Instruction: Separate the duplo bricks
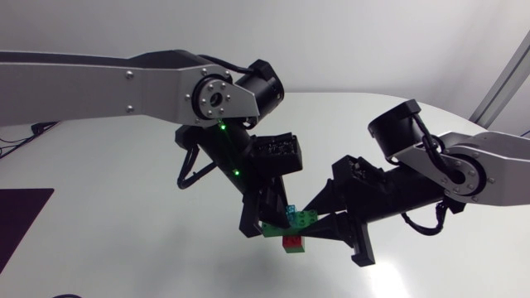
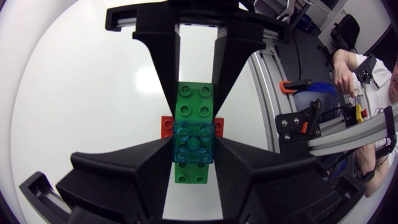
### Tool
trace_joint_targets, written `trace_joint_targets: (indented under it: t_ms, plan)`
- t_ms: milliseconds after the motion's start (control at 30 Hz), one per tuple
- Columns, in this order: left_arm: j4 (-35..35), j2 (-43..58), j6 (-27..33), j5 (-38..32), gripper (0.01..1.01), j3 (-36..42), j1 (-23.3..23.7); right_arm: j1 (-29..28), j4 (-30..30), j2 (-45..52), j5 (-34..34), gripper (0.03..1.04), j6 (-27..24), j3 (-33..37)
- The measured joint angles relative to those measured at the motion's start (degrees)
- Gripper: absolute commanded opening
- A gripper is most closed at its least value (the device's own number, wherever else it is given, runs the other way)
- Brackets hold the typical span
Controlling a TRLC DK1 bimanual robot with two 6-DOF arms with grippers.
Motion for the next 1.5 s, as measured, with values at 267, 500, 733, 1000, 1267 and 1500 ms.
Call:
trace_joint_targets:
  t_ms: [267, 500, 733, 1000, 1267, 1500]
  plan:
    - [-2.5, 0.0, 0.0, 2.5, 0.187, 0.2, 0.2, 0.9, 0.7, -1.5, 0.3, 0.14, 0.0, -1.5]
    - [-5.3, 0.0, -0.3, 5.5, 0.189, 4.0, 1.0, 2.0, 1.5, -2.5, 3.7, 0.14, 0.0, -2.6]
    - [-5.4, 0.0, 0.4, 2.3, 0.189, 4.1, 6.8, 0.5, 1.3, -4.1, 3.9, 0.14, 0.0, -3.1]
    - [6.0, -0.3, 2.8, -8.7, 0.190, -7.0, 14.4, -6.1, 0.5, -7.3, 2.8, 0.15, 0.0, -3.1]
    - [16.0, 2.7, 2.9, -13.6, 0.197, -15.3, 14.0, -7.1, 2.1, -7.4, 2.6, 0.15, 3.1, -3.1]
    - [20.7, 4.1, 2.2, -15.8, 0.274, -17.8, 13.5, -9.4, 4.1, -9.6, 2.5, 0.15, 6.5, -3.1]
